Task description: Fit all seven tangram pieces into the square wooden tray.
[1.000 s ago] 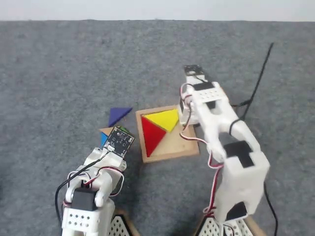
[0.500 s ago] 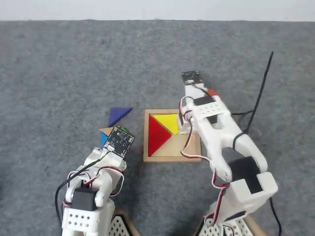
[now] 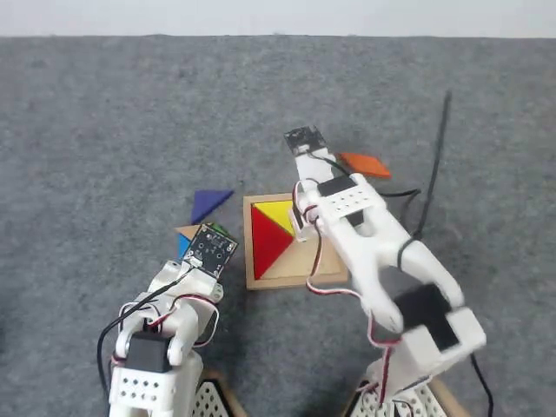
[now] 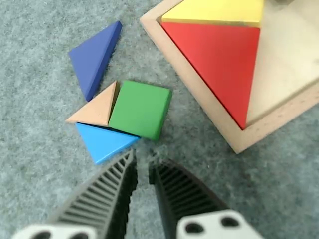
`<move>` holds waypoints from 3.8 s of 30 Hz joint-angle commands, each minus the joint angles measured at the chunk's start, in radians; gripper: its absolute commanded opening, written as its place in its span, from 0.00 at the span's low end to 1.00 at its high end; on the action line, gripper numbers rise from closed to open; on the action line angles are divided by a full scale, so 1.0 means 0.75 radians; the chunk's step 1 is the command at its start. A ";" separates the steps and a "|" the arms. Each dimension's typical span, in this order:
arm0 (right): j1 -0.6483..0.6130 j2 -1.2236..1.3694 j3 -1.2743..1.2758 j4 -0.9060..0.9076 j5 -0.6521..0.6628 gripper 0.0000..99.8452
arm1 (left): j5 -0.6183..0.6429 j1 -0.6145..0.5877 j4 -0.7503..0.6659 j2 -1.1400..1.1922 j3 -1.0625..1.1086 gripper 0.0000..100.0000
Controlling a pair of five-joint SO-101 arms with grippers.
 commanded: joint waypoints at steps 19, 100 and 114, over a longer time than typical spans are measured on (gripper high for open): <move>0.373 0.541 -0.925 0.216 0.311 0.45 | 0.004 -0.002 0.006 -0.006 -0.011 0.04; 1.235 -0.287 0.272 0.017 0.284 0.14 | 0.004 -0.002 0.006 -0.006 -0.011 0.04; 1.237 -0.318 0.331 -0.019 0.391 0.23 | 0.004 -0.002 0.006 -0.006 -0.011 0.04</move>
